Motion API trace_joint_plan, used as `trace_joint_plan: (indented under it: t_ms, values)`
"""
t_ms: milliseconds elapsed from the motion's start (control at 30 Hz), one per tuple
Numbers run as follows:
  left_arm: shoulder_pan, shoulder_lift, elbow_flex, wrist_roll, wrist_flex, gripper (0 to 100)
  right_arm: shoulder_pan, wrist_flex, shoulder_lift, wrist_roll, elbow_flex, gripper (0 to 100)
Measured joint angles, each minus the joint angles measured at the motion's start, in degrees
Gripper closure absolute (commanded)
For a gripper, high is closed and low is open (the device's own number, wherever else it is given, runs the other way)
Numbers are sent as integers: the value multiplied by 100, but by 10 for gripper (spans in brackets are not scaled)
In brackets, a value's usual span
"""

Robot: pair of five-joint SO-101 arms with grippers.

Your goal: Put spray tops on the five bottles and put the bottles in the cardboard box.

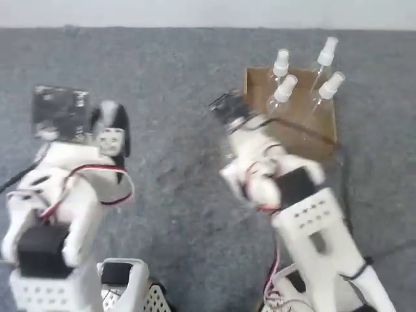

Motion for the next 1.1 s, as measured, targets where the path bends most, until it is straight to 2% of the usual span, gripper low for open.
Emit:
trace_joint_plan:
  t_ms: [167, 433, 667, 867, 1100]
  values:
    - [-440, -62, -440, 519, -747, 989, -844, -1574, 0, -70, 967, 993]
    - [-448, -62, -281, 1415, -1433, 989, -1424, -3121, -44, -70, 2022, 993]
    - [70, 0, 738, 1530, -2277, 989, -1829, -4536, -624, -88, 3059, 993]
    - [440, 0, 949, 1547, -2400, 989, -1837, -4800, -1389, -88, 3560, 993]
    - [791, 0, 1468, 1547, -2400, 989, -1846, -4818, -1547, -105, 3604, 993]
